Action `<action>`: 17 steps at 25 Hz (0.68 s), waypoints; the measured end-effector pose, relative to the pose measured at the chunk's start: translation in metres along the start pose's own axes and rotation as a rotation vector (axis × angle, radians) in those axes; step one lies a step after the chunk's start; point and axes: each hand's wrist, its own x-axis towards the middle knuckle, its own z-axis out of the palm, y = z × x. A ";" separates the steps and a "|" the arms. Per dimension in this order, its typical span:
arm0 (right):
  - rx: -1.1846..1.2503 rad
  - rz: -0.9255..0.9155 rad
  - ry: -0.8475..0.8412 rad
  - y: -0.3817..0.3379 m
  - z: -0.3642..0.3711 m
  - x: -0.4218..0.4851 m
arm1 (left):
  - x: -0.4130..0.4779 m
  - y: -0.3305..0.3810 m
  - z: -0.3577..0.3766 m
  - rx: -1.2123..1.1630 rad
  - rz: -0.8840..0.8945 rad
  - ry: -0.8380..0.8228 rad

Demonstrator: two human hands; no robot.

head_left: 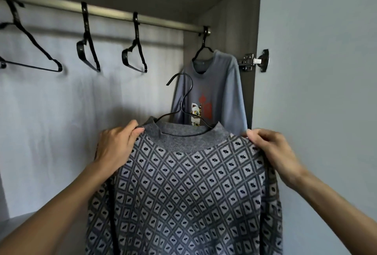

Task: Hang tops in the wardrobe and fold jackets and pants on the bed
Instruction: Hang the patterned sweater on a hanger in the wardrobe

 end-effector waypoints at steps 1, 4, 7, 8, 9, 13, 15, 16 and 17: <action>0.077 0.102 -0.070 -0.004 -0.006 0.002 | 0.003 0.000 0.000 0.001 0.007 0.006; -0.195 -0.024 0.009 0.000 -0.009 0.003 | 0.005 0.002 0.001 0.020 0.033 0.000; -0.634 -0.380 0.286 0.011 0.000 -0.003 | 0.006 0.003 0.004 0.039 0.032 0.003; -0.667 -0.434 0.324 0.014 0.002 -0.004 | 0.005 0.003 0.004 0.042 0.033 0.011; -0.679 -0.430 0.332 0.019 0.002 -0.005 | 0.005 0.002 0.003 0.047 0.034 0.017; -0.203 0.054 -0.012 0.021 -0.010 -0.005 | 0.000 -0.010 -0.005 0.038 0.017 0.031; 0.079 0.242 -0.172 0.020 -0.017 -0.007 | -0.003 -0.018 -0.006 0.031 0.020 0.023; 0.121 0.276 -0.172 0.021 -0.017 -0.006 | -0.004 -0.021 -0.005 0.034 0.028 0.020; 0.105 0.267 -0.118 0.023 -0.015 -0.006 | -0.004 -0.023 -0.004 0.043 0.038 0.017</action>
